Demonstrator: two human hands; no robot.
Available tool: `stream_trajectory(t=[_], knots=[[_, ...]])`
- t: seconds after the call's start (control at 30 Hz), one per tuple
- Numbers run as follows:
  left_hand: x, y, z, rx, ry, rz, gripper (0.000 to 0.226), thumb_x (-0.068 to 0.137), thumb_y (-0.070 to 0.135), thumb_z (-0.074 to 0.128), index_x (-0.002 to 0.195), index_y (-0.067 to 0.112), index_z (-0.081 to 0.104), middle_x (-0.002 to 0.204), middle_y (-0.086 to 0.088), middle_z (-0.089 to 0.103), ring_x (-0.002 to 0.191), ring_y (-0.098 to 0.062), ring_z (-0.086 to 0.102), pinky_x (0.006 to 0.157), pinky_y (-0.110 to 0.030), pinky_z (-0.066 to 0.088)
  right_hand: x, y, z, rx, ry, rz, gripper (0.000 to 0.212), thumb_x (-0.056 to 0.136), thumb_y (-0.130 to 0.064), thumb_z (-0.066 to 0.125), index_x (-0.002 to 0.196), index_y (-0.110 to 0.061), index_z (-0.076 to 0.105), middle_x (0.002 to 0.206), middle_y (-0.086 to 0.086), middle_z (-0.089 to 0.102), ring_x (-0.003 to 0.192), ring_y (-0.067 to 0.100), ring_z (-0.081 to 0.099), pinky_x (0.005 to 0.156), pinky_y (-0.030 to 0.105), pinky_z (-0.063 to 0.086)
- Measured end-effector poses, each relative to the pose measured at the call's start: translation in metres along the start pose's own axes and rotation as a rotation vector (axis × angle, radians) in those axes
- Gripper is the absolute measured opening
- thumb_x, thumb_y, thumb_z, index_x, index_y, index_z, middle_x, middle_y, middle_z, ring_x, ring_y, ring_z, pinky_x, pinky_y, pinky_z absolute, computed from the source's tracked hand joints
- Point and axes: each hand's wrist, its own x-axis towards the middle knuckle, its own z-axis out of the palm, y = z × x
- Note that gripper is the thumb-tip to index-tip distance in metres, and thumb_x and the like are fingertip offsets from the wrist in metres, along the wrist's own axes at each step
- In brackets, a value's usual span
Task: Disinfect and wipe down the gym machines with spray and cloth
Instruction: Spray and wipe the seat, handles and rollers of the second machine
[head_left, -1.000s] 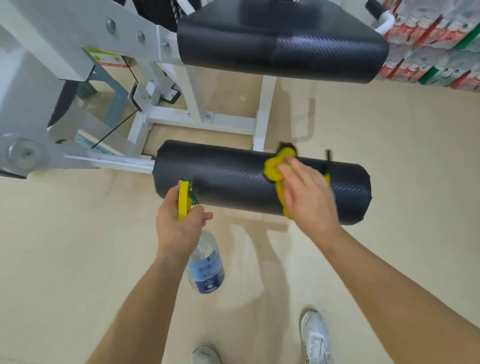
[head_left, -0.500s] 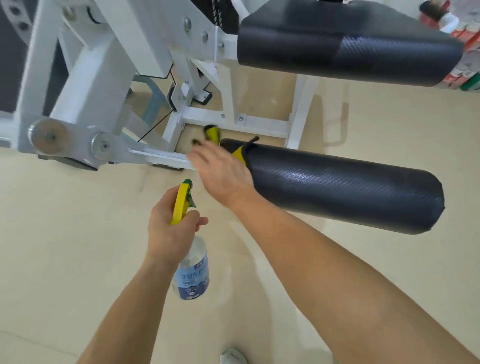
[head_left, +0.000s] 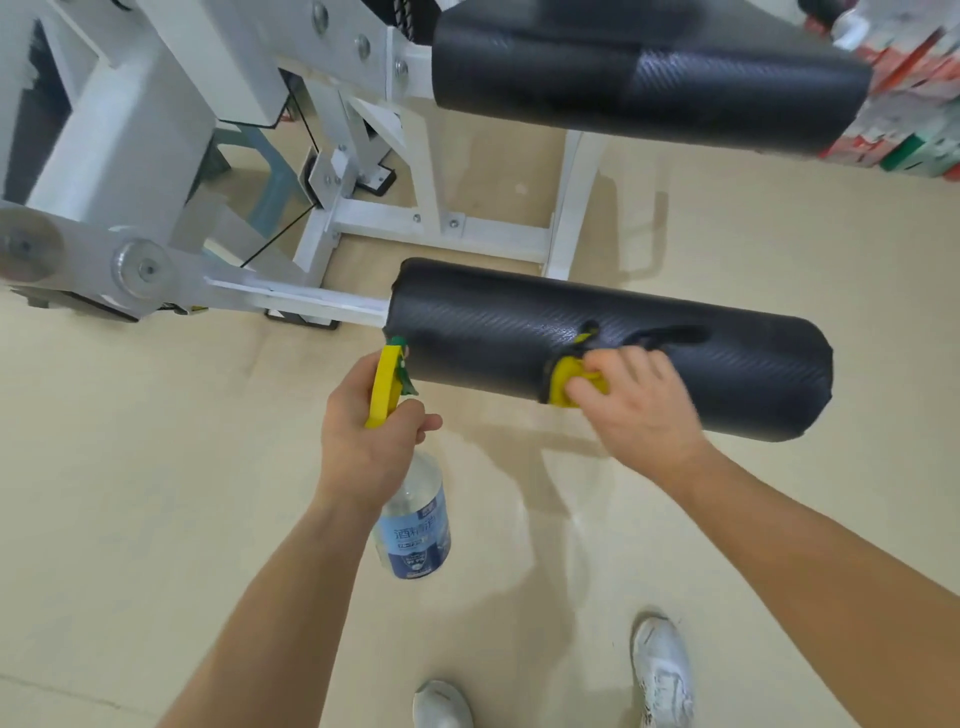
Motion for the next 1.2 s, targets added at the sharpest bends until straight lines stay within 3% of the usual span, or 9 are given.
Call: stream_trajectory(t=[0.17,0.3,0.4,0.53,0.67,0.8,0.93,1.07,1.2], knots=[[-0.020,0.015,0.004,-0.002,-0.045,0.020,0.046,0.093,-0.003,0.054,0.126,0.029,0.060,0.109,-0.012,0.066,0.075,-0.012,0.077,0.077,-0.028,0.057,-0.062,0.041,-0.029,-0.107,-0.218,0.345,0.020,0.078,0.000,0.056,0.093,-0.014,0.057,0.097,0.015,0.050,0.078,0.032,0.043,0.065,0.044,0.038],[-0.044,0.032,-0.017,-0.026,-0.088,0.024,0.045,0.093,-0.003,0.054,0.125,0.027,0.062,0.108,-0.010,0.064,0.076,-0.014,0.077,0.075,-0.027,0.055,-0.030,0.013,-0.064,-0.010,-0.381,0.541,0.015,0.075,-0.004,0.070,0.087,-0.011,0.064,0.088,0.012,0.052,0.074,0.033,0.047,0.060,0.042,0.045],[-0.066,0.052,-0.049,-0.033,-0.136,0.014,0.040,0.091,-0.004,0.053,0.113,0.027,0.065,0.106,-0.007,0.064,0.075,-0.014,0.078,0.080,-0.036,0.059,0.026,-0.025,-0.100,0.146,-0.382,0.525,0.014,0.076,-0.015,0.074,0.088,-0.019,0.068,0.088,0.004,0.054,0.077,0.027,0.054,0.059,0.035,0.046],[-0.095,0.087,-0.110,-0.062,-0.200,0.033,0.030,0.081,0.001,0.058,0.100,0.021,0.067,0.108,-0.012,0.066,0.071,-0.022,0.077,0.077,-0.045,0.056,0.121,-0.076,-0.166,0.375,-0.411,0.551,0.012,0.092,-0.030,0.054,0.103,-0.030,0.060,0.104,-0.005,0.051,0.095,0.017,0.050,0.068,0.032,0.044],[-0.117,0.126,-0.185,-0.069,-0.208,0.074,0.029,0.078,0.000,0.054,0.099,0.015,0.066,0.104,-0.013,0.067,0.066,-0.025,0.075,0.068,-0.039,0.052,0.200,-0.116,-0.234,0.641,-0.397,0.639,0.015,0.088,-0.029,0.049,0.098,-0.034,0.059,0.105,-0.010,0.053,0.094,0.017,0.055,0.078,0.037,0.049],[-0.132,0.164,-0.265,-0.060,-0.146,0.115,0.029,0.084,-0.008,0.052,0.100,0.012,0.065,0.103,-0.011,0.066,0.063,-0.022,0.074,0.066,-0.037,0.051,0.267,-0.149,-0.300,0.763,-0.375,0.572,0.015,0.087,-0.025,0.049,0.091,-0.033,0.060,0.098,-0.012,0.053,0.089,0.015,0.056,0.074,0.034,0.049],[-0.140,0.196,-0.332,-0.070,-0.056,0.108,0.028,0.087,-0.010,0.050,0.105,0.006,0.065,0.086,-0.002,0.065,0.059,-0.015,0.071,0.060,-0.027,0.050,0.327,-0.180,-0.356,0.872,-0.386,0.509,0.015,0.088,-0.026,0.051,0.090,-0.031,0.065,0.097,-0.010,0.061,0.087,0.014,0.059,0.078,0.038,0.055],[-0.133,0.221,-0.381,-0.081,0.012,0.107,0.029,0.088,-0.009,0.051,0.104,0.010,0.066,0.088,-0.009,0.067,0.059,-0.014,0.070,0.060,-0.026,0.052,0.387,-0.210,-0.387,0.921,-0.379,0.432,0.017,0.086,-0.028,0.051,0.090,-0.031,0.067,0.096,-0.009,0.067,0.086,0.014,0.062,0.080,0.041,0.057],[-0.112,0.242,-0.417,-0.095,0.031,0.109,0.029,0.087,-0.010,0.051,0.104,0.008,0.066,0.085,-0.007,0.066,0.059,-0.015,0.069,0.057,-0.025,0.050,0.436,-0.233,-0.397,0.948,-0.349,0.424,0.017,0.087,-0.028,0.053,0.092,-0.029,0.069,0.098,-0.009,0.068,0.088,0.016,0.061,0.077,0.033,0.052]])
